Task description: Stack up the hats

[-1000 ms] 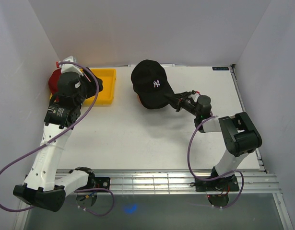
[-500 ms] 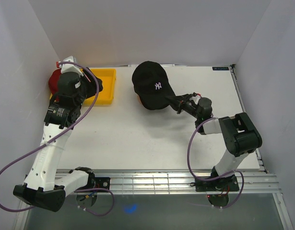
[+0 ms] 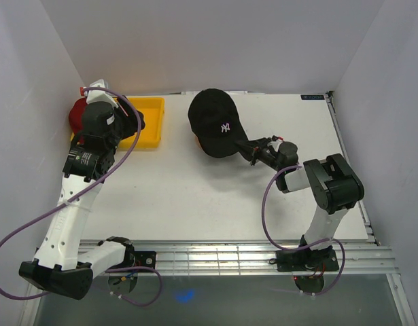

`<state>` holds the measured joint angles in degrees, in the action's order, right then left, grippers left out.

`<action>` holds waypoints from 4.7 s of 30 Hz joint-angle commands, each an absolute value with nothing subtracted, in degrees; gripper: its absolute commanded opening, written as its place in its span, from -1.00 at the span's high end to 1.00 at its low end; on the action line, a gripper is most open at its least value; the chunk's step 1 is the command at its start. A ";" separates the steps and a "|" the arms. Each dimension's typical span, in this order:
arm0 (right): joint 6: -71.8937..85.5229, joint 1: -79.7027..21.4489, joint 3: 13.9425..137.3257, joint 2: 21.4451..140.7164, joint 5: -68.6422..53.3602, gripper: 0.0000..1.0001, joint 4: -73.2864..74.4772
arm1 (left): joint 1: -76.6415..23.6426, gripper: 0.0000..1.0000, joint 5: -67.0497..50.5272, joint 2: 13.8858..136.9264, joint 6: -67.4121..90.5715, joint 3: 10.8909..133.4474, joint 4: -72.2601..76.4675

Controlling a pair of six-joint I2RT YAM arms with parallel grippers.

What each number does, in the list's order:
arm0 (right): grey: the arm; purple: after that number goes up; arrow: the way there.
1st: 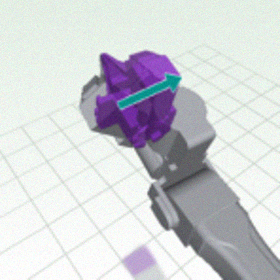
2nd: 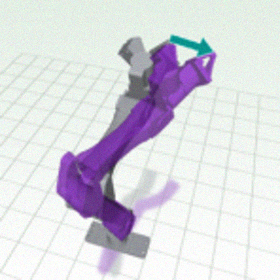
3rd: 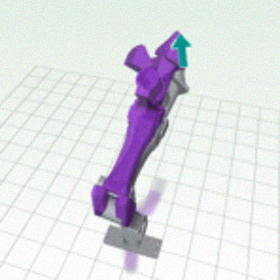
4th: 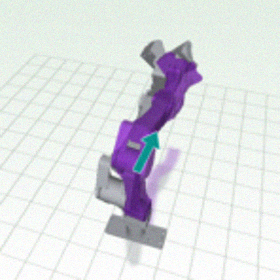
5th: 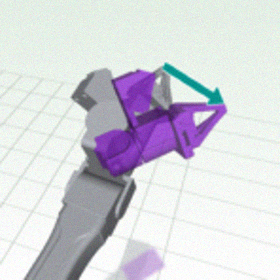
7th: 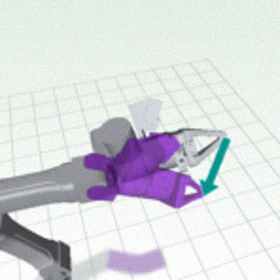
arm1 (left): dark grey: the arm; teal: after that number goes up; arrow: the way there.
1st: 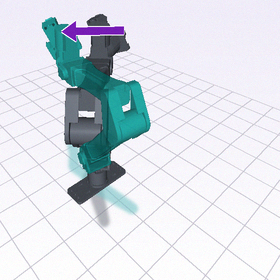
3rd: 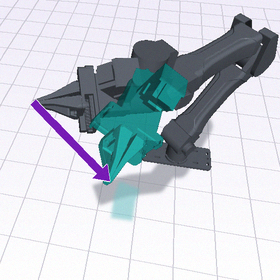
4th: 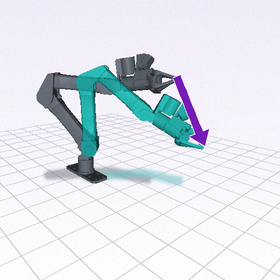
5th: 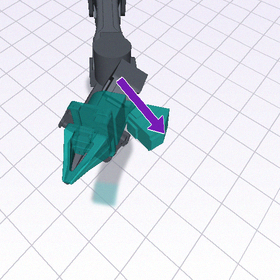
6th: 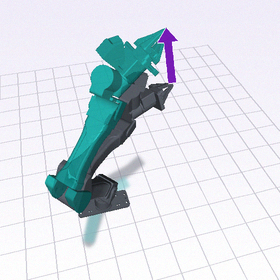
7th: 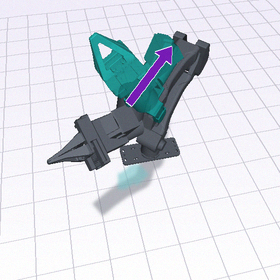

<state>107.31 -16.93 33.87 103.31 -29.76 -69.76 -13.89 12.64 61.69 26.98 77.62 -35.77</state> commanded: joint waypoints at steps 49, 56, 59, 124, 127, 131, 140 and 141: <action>86.84 -11.69 41.66 95.19 -32.43 -0.25 -32.70 | -13.80 -0.43 17.92 61.70 23.55 80.24 -37.09; 79.90 -9.49 42.54 84.22 -31.29 -0.43 -22.42 | -13.62 -0.47 26.51 66.35 24.96 84.20 -40.51; 78.23 -8.70 41.23 80.44 -32.78 -0.45 -22.24 | -11.62 -0.49 32.23 69.68 25.66 85.95 -43.23; 50.98 -8.53 22.76 68.38 -38.06 -0.57 -32.34 | 31.29 -0.90 -20.22 100.81 48.16 47.72 28.92; 51.06 -8.53 22.94 68.38 -38.06 -0.54 -32.34 | 31.38 -0.68 -20.13 100.20 47.55 47.90 28.83; 50.89 -8.53 22.59 68.03 -37.79 -0.49 -32.43 | 31.73 -0.21 -19.69 100.37 47.29 48.69 28.74; 51.06 -8.61 22.15 68.12 -37.71 -0.48 -32.78 | 31.82 0.32 -20.83 99.67 47.11 49.48 28.48; 51.15 -8.61 22.15 67.94 -37.62 -0.48 -32.78 | 31.82 0.36 -20.92 98.97 47.02 49.74 28.22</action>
<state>52.03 -8.38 22.33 68.97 -37.85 -30.20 31.44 -19.90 102.54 47.64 47.77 27.44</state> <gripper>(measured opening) 0.742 0.333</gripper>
